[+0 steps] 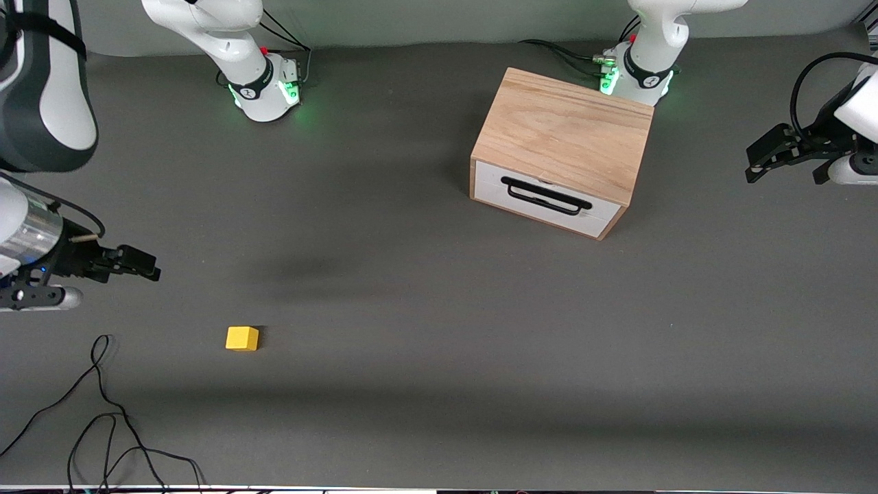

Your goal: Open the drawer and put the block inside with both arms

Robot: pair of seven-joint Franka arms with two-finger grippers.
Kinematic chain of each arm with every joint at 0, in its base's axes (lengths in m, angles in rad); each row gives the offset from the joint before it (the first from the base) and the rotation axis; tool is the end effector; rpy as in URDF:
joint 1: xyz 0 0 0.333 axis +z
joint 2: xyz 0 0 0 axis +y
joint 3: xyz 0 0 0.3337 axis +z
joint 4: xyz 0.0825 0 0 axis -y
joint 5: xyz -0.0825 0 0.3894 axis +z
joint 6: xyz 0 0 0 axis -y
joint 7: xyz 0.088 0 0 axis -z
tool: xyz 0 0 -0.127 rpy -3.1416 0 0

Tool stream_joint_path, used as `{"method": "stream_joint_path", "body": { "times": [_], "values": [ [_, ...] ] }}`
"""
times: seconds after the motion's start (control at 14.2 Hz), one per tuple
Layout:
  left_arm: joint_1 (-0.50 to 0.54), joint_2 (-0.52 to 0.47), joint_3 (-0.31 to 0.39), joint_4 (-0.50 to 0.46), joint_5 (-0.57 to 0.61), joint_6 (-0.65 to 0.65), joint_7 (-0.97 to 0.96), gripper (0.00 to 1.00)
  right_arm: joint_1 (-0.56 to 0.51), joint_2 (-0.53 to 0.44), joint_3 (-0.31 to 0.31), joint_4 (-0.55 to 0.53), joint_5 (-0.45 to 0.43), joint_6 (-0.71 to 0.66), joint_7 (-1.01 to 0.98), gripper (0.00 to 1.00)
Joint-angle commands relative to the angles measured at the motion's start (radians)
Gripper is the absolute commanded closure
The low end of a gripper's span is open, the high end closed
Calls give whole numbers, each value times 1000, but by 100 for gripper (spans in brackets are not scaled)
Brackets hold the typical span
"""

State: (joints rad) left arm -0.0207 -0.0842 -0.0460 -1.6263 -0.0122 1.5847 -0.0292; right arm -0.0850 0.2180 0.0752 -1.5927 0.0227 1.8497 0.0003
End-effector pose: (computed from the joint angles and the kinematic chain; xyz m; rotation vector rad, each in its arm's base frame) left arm 0.5330 -0.0383 0.6429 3.1300 -0.0587 0.0658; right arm 0.6433 -0.0080 0.5055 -3.1029 0.0279 -0.0617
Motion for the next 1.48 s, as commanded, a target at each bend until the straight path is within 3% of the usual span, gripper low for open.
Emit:
{"method": "stream_joint_path", "body": {
  "times": [0.0,0.63,1.41],
  "values": [
    [-5,1,3,19,15,-20,8,0,11,47,3,36,-15,19,-13,0],
    [-12,6,2,29,-3,-61,-14,0,17,66,3,31,-15,51,-11,0],
    [-24,116,-20,43,21,-78,9,0,21,106,3,34,-15,54,-13,0]
  ]
}}
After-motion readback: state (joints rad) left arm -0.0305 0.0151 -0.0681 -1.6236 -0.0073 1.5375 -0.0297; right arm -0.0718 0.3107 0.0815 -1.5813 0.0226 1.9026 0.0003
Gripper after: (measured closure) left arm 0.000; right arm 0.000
